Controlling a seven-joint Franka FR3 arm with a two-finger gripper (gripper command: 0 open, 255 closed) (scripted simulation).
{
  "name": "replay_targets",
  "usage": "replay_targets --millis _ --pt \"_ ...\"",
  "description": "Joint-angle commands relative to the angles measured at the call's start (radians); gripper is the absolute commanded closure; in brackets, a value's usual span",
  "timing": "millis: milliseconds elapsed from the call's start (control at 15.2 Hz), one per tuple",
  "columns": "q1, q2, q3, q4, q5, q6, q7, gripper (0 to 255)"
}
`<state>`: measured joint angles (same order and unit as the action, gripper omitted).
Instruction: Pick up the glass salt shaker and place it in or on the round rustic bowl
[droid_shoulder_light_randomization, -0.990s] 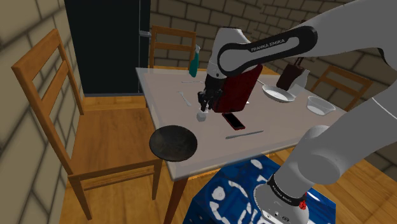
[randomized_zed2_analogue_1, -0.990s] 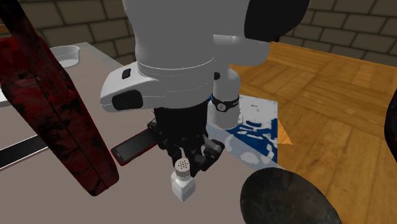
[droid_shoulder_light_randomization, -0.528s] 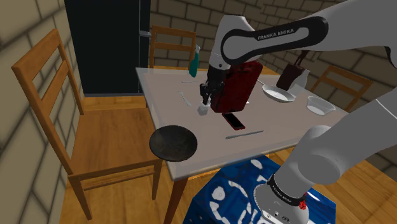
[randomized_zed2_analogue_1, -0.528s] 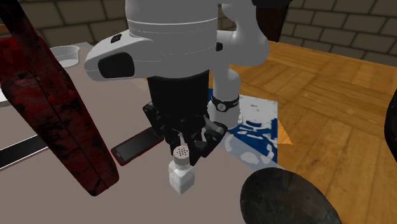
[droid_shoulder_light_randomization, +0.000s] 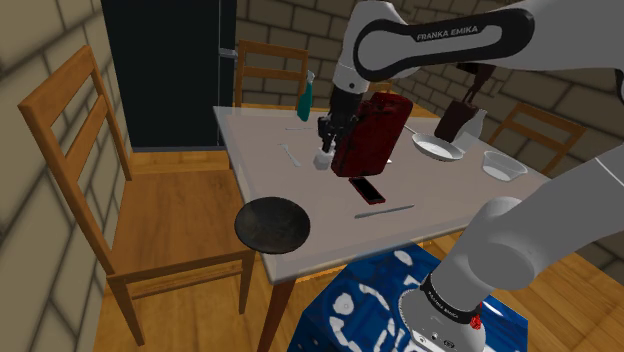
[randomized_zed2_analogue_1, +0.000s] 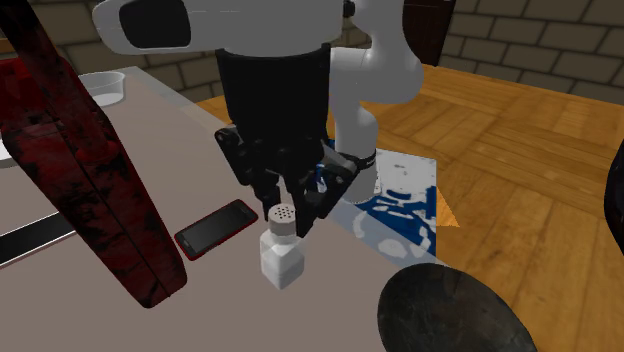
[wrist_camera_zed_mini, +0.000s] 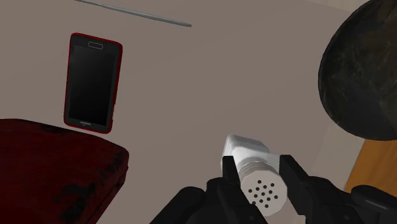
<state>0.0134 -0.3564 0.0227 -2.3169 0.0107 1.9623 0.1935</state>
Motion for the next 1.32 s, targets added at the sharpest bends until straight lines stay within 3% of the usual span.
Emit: replay_targets --millis 0,528,1056,1254 --pt "0.000 -0.003 0.000 0.015 0.000 -0.019 0.001 255" --pt "0.081 -0.017 0.135 0.060 0.052 -0.073 0.191 255" --pt "0.153 0.044 0.277 0.182 0.085 -0.125 0.396 255" --pt "0.154 0.048 0.279 0.145 0.086 -0.085 0.396 255"
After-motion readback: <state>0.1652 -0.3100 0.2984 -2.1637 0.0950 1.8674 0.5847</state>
